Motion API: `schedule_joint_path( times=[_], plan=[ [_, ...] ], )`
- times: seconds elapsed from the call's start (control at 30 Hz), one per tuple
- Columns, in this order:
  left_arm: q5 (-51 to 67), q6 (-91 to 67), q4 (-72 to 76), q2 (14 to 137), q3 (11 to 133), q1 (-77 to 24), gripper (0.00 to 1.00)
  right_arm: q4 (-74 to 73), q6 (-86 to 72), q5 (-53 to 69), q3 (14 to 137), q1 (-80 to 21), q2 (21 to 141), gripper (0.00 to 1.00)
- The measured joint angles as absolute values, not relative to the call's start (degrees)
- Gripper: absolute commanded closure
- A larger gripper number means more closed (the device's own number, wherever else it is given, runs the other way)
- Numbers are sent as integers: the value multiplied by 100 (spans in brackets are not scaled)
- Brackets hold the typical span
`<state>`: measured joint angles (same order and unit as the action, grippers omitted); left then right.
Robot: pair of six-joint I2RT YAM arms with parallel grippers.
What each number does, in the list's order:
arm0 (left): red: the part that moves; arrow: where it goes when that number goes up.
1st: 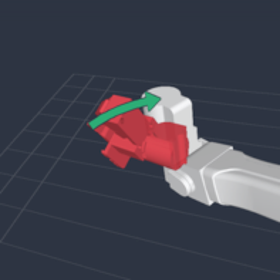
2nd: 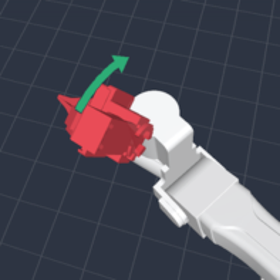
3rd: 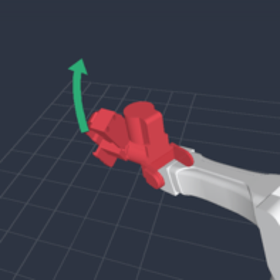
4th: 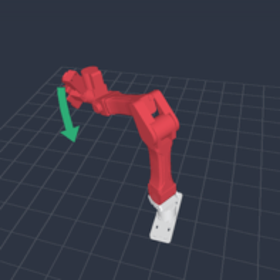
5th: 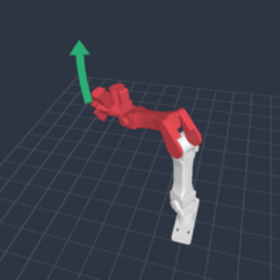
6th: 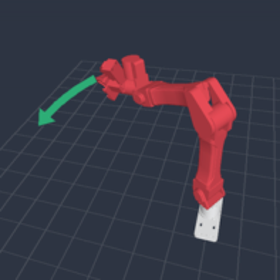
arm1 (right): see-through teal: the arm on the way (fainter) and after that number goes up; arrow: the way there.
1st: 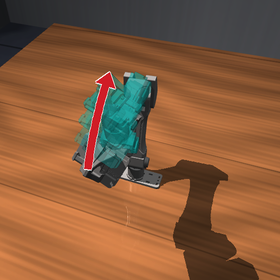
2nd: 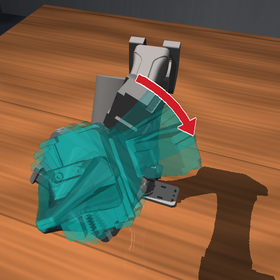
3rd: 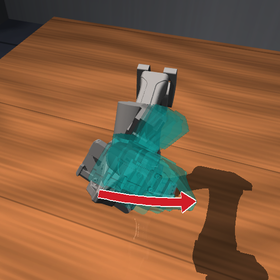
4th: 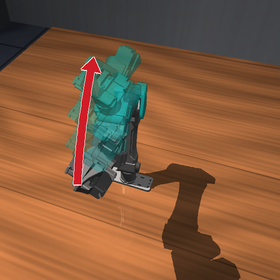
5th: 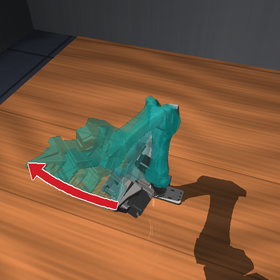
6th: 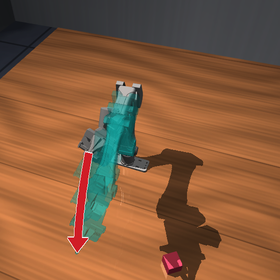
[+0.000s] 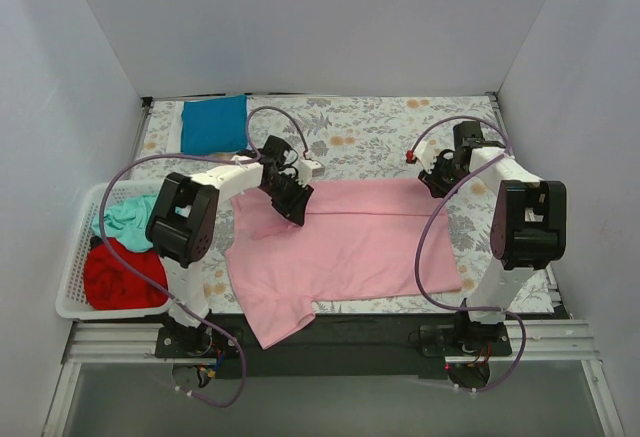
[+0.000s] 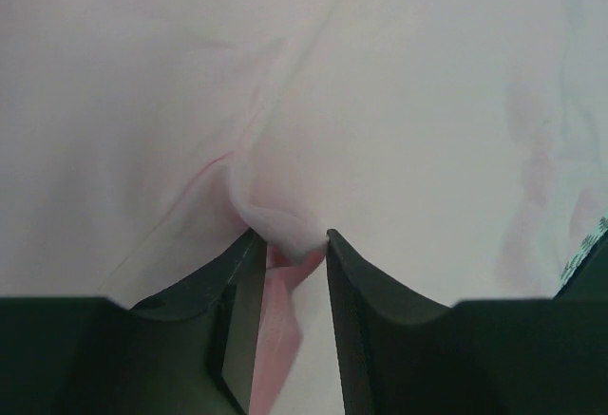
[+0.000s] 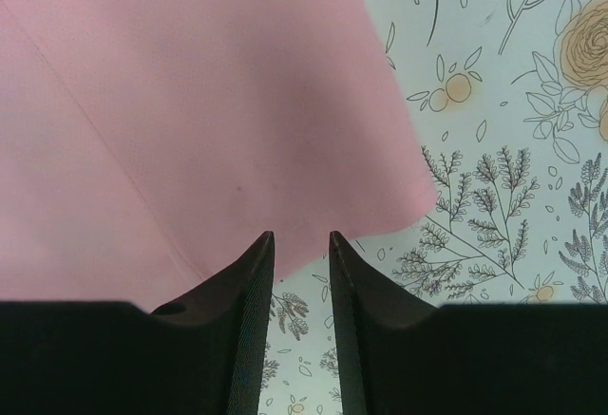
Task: Fold and stack the t-shirts
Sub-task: Fold the tshirt
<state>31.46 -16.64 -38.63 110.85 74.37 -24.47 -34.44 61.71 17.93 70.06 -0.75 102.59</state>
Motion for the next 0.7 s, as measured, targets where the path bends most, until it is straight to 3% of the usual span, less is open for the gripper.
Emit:
schedule_joint_path(
  times=[0.33,0.7],
  plan=[
    [2582,-1393,-3789,9850,6884,-3162,56,-3540,5811,1706,7397,-45,10503,65],
    [2241,-1667,-3634,9544,6917,-1669,60,-3931,5494,1835,7561,183,10652,65]
  ],
)
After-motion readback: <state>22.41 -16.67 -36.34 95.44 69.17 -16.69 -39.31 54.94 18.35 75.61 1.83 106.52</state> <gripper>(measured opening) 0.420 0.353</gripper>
